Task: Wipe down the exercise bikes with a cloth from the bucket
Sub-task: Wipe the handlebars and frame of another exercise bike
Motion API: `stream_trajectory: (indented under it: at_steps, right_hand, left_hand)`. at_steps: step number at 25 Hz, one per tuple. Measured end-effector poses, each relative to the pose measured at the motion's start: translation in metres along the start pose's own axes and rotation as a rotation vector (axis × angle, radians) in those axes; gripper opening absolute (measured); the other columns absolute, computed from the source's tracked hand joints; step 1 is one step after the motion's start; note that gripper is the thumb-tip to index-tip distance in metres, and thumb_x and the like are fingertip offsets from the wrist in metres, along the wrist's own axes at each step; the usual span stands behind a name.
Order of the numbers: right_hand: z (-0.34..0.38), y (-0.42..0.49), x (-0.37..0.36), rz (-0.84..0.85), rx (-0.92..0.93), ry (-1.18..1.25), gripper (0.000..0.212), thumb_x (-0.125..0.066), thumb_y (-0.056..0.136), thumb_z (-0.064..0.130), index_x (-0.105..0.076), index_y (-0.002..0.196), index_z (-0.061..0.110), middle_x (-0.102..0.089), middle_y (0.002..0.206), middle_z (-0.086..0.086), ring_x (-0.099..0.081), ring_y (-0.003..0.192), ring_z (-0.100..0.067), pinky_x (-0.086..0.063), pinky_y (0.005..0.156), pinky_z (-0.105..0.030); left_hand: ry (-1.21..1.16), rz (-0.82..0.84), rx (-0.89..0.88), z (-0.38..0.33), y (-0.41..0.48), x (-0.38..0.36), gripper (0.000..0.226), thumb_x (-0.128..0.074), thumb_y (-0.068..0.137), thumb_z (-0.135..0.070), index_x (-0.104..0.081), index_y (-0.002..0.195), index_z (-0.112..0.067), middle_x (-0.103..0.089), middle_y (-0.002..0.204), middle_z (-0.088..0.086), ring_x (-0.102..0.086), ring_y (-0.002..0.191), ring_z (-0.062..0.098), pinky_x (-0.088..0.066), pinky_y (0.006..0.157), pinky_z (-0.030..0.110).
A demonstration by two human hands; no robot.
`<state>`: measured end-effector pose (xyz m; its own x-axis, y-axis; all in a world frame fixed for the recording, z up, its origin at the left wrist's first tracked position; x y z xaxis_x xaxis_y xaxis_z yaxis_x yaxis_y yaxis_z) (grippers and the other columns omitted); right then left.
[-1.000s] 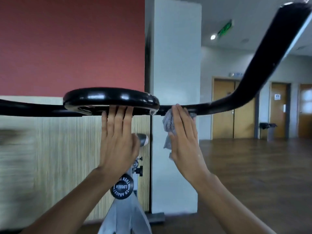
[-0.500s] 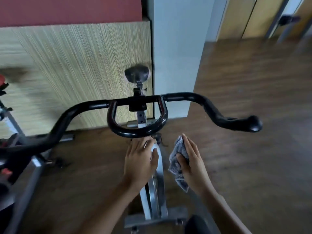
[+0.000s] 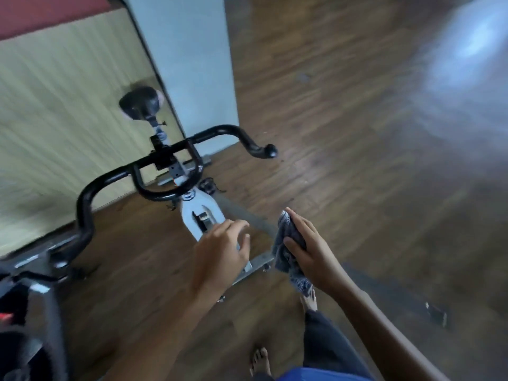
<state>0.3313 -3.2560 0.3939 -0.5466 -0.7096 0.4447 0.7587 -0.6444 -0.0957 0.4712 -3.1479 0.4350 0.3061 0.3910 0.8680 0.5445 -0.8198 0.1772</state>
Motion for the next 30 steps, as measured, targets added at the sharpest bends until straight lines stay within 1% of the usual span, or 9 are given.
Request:
stream_trajectory:
  at_steps: [2,6,10,12,14,17,21,27,30]
  right_hand:
    - [-0.017,-0.013,0.034,-0.071,-0.032,0.031,0.059,-0.056,0.100,0.005,-0.035,0.153,0.017,-0.039,0.153,0.005,-0.034,0.142,-0.004,-0.023,0.117,-0.016]
    - [-0.063,-0.027,0.115,-0.209,-0.119,0.073,0.058,-0.056,0.100,0.005,-0.037,0.152,0.018,-0.041,0.149,0.010,-0.035,0.139,0.000,-0.022,0.111,-0.005]
    - [-0.118,-0.031,0.221,-0.336,-0.193,0.089,0.057,-0.056,0.100,0.004,-0.037,0.152,0.018,-0.040,0.147,0.013,-0.034,0.134,0.007,-0.021,0.105,0.002]
    - [-0.144,-0.026,0.274,-0.360,-0.229,0.081,0.057,-0.056,0.100,0.005,-0.037,0.152,0.019,-0.040,0.148,0.013,-0.034,0.135,0.006,-0.021,0.102,0.004]
    - [-0.158,-0.016,0.319,-0.369,-0.250,0.071,0.057,-0.056,0.100,0.006,-0.038,0.152,0.020,-0.041,0.151,0.012,-0.035,0.137,0.003,-0.022,0.105,0.001]
    - [-0.168,0.017,0.375,-0.366,-0.248,0.053,0.057,-0.056,0.100,0.006,-0.038,0.152,0.019,-0.042,0.152,0.008,-0.036,0.139,-0.002,-0.025,0.114,-0.015]
    - [-0.173,0.090,0.416,-0.338,-0.228,0.044,0.057,-0.056,0.100,0.006,-0.038,0.152,0.019,-0.042,0.151,0.007,-0.037,0.140,-0.005,-0.027,0.118,-0.023]
    - [-0.172,0.265,0.428,-0.255,-0.186,0.028,0.058,-0.056,0.100,0.006,-0.038,0.153,0.021,-0.043,0.151,0.007,-0.037,0.137,-0.001,-0.024,0.106,-0.005]
    - [-0.157,0.367,0.419,-0.191,-0.167,0.023,0.058,-0.056,0.100,0.006,-0.038,0.153,0.018,-0.043,0.150,0.006,-0.037,0.136,-0.002,-0.024,0.101,0.000]
  left_hand:
    - [-0.001,0.033,-0.064,-0.036,0.009,-0.018,0.020,-0.071,0.084,-0.016,-0.073,0.105,-0.016,-0.073,0.095,0.000,-0.068,0.088,0.023,-0.057,0.073,0.037]
    - [-0.019,0.124,-0.171,-0.113,0.044,-0.070,0.020,-0.068,0.088,-0.019,-0.072,0.108,-0.018,-0.073,0.101,-0.002,-0.067,0.093,0.021,-0.053,0.080,0.034]
    - [-0.065,0.164,-0.250,-0.206,0.099,-0.133,0.019,-0.068,0.088,-0.019,-0.072,0.107,-0.019,-0.072,0.101,-0.002,-0.067,0.093,0.022,-0.053,0.079,0.035]
    - [-0.091,0.183,-0.283,-0.255,0.130,-0.163,0.019,-0.066,0.090,-0.020,-0.071,0.108,-0.018,-0.073,0.102,-0.002,-0.067,0.092,0.020,-0.054,0.079,0.035]
    - [-0.109,0.194,-0.279,-0.291,0.156,-0.184,0.018,-0.066,0.090,-0.021,-0.072,0.107,-0.018,-0.073,0.101,-0.002,-0.067,0.091,0.019,-0.054,0.079,0.034]
    - [-0.119,0.185,-0.260,-0.328,0.201,-0.204,0.017,-0.067,0.089,-0.020,-0.072,0.105,-0.018,-0.074,0.097,-0.003,-0.068,0.089,0.018,-0.052,0.077,0.032]
    - [-0.077,0.175,-0.265,-0.341,0.276,-0.219,0.018,-0.067,0.089,-0.021,-0.073,0.105,-0.018,-0.074,0.097,-0.003,-0.068,0.089,0.019,-0.052,0.078,0.034]
    - [-0.102,0.105,-0.173,-0.282,0.446,-0.230,0.024,-0.059,0.086,-0.027,-0.073,0.102,-0.016,-0.074,0.095,0.002,-0.067,0.087,0.027,-0.055,0.078,0.043]
    - [-0.120,0.095,-0.099,-0.239,0.520,-0.227,0.020,-0.064,0.089,-0.020,-0.072,0.106,-0.014,-0.073,0.098,0.004,-0.066,0.090,0.026,-0.055,0.079,0.044]
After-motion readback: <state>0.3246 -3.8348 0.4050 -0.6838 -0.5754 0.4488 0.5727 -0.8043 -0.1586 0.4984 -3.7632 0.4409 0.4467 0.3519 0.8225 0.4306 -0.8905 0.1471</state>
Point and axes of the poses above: each hand's wrist, its own y-axis towards the middle knuckle, its own x-axis out of the back of the hand, z = x × y, the point moved 10 cm from there along y, towards the middle knuckle
